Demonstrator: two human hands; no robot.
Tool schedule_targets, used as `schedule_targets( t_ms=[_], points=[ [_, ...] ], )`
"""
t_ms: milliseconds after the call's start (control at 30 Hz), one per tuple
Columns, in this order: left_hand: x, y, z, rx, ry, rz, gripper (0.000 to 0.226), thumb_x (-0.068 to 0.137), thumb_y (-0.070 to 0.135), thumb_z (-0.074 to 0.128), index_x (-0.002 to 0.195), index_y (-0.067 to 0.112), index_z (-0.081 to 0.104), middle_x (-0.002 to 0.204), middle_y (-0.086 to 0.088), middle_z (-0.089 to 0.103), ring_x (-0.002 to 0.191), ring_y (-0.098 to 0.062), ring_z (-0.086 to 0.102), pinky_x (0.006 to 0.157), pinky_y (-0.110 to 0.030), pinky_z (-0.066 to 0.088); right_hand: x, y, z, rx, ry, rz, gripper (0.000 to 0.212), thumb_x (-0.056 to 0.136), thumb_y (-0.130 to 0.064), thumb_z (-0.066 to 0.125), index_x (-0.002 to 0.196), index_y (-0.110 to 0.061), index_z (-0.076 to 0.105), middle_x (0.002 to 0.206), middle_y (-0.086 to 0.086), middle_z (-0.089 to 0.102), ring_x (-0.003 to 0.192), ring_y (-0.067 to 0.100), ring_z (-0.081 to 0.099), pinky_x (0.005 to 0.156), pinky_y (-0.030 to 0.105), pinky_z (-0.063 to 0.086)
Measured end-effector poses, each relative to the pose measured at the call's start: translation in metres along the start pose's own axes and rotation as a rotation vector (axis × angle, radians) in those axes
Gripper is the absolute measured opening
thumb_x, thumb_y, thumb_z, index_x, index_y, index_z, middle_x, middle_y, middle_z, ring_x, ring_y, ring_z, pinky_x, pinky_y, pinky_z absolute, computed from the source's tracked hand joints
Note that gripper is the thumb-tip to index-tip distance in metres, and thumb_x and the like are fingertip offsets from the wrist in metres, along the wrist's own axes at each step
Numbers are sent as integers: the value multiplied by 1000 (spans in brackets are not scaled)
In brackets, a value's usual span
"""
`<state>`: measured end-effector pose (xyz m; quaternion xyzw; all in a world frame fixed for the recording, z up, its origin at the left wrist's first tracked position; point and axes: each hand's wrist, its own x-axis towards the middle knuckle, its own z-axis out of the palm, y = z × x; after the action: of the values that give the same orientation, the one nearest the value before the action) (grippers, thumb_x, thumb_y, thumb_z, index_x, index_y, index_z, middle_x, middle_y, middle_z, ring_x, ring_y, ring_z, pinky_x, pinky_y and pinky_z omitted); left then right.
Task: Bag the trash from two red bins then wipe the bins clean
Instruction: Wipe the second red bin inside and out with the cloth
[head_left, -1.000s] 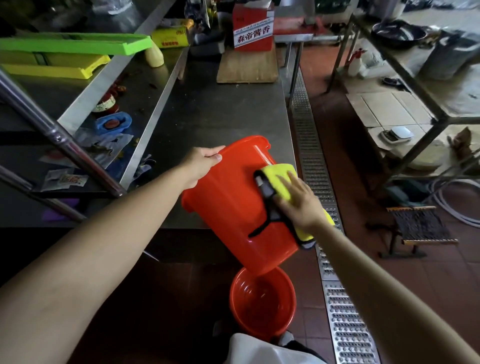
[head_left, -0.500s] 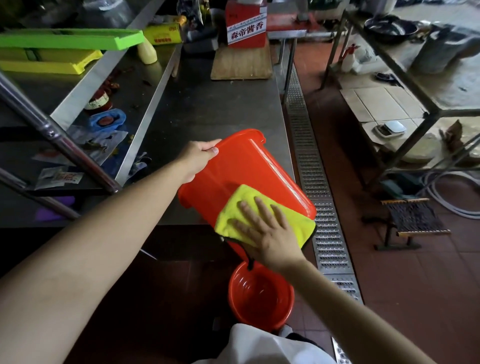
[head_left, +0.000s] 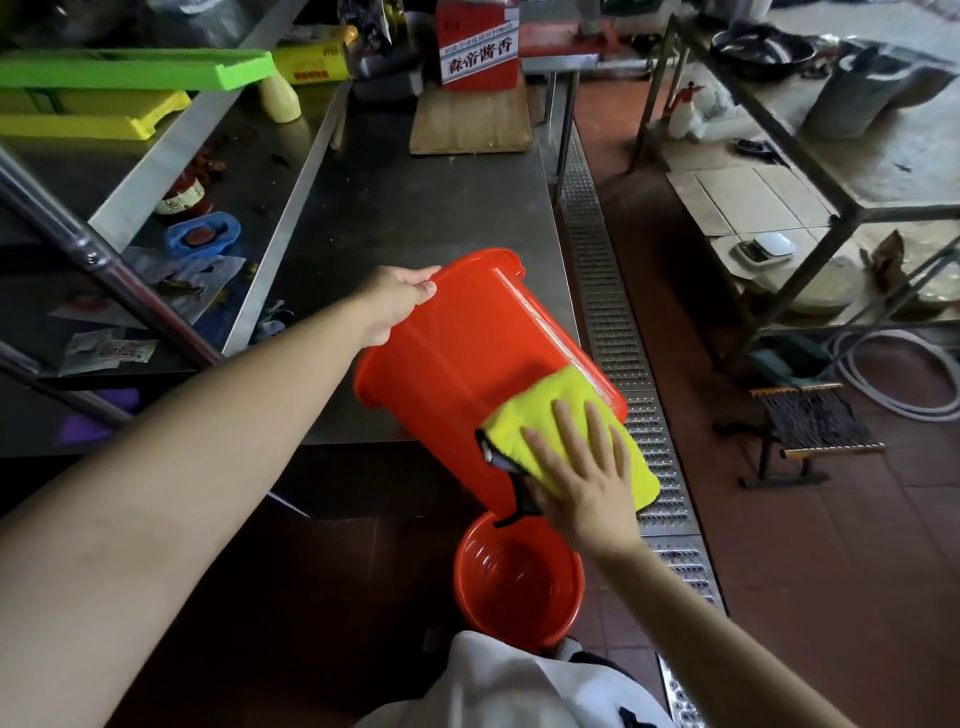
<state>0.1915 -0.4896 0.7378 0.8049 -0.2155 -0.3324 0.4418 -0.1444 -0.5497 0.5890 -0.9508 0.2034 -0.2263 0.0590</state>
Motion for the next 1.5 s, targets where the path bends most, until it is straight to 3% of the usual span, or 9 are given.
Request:
schedule_targets(
  t_ms=[200,300,500,633,867,967,1167,1333,1500],
  points=[
    [-3,5,8,-50,-38,-1,37,99,24,56,136,27,55,139,1,56,130,-20,50,111,-45,38,-3,-27,12,-163,-64,-156,72,98,-39,61,158,-40,21,168,1,11,153,41,7,117,65,16],
    [-4,5,6,-69,-60,1,38,100,22,55,137,24,54,141,-1,55,130,-19,49,111,-42,37,33,-44,15,-178,-95,-150,82,93,-40,66,159,-39,16,169,1,4,153,41,1,118,65,14],
    [0,2,-5,-156,-139,-5,40,98,12,56,139,15,53,136,-2,58,117,-9,56,98,-24,43,122,-91,24,-165,-122,-93,67,102,-49,47,159,-39,13,169,2,-5,152,40,-13,119,66,3],
    [3,4,-14,-205,-141,-35,38,98,8,55,137,11,55,118,1,68,91,-3,66,66,-16,54,157,-114,32,-165,-153,-60,62,103,-52,40,159,-40,13,169,0,-7,151,38,-19,119,63,-7],
    [1,3,-13,-149,-152,15,40,99,13,57,139,17,53,135,-1,58,110,-8,57,90,-22,46,96,-66,18,-131,-110,-127,65,101,-58,43,158,-42,15,169,-2,4,155,34,-2,121,58,13],
    [1,-3,-16,-142,-156,20,40,99,14,56,138,20,53,139,-2,56,125,-16,54,108,-37,42,40,-32,5,-135,-95,-112,62,102,-58,41,158,-42,19,169,-1,9,154,34,5,119,59,19],
    [-5,-13,-10,-115,-178,36,42,100,20,55,141,24,50,146,1,49,137,-20,42,116,-48,31,17,-11,-12,-116,-164,-113,61,102,-58,40,158,-41,21,168,1,11,154,36,6,118,59,21],
    [-15,-22,-12,-197,-180,25,44,99,9,54,143,12,47,147,-2,47,135,-12,42,117,-34,27,100,-40,-10,-41,-251,-39,59,102,-64,21,157,-48,5,169,-4,-3,154,29,-13,123,55,11],
    [-19,-26,-13,-180,-98,56,39,99,6,53,138,11,53,135,3,55,110,1,52,80,-3,41,181,-68,-6,-9,-335,-15,59,101,-64,19,157,-48,4,168,-8,-11,153,26,-19,123,54,4]
  ],
)
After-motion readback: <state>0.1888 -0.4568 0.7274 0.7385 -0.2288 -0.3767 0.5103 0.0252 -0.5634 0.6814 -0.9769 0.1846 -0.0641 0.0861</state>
